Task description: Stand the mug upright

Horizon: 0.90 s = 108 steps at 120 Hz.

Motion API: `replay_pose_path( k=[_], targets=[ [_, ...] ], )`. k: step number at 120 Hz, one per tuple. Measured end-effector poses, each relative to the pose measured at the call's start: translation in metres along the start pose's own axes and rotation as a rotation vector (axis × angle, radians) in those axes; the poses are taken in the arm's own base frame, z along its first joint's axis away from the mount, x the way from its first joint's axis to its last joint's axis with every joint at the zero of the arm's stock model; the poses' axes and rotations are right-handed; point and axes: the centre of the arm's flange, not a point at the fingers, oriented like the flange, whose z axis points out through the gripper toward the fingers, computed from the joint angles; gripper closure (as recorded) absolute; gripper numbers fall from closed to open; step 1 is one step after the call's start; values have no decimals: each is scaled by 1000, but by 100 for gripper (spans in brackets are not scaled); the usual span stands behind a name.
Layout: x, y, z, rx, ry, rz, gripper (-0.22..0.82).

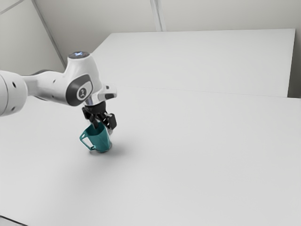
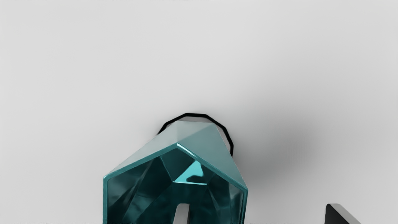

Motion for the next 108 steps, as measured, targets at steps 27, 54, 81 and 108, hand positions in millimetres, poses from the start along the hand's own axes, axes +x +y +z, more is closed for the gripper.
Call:
replay_pose_path(
  k=[27, 54, 81, 108],
  targets=[
    [30, -12, -75, -9, 67, -53, 5],
    [72, -15, -148, -31, 109, -68, 2],
    [70, 0, -173, -61, 65, -39, 1],
    [66, 1, -172, -72, 32, -33, 0]
  ],
)
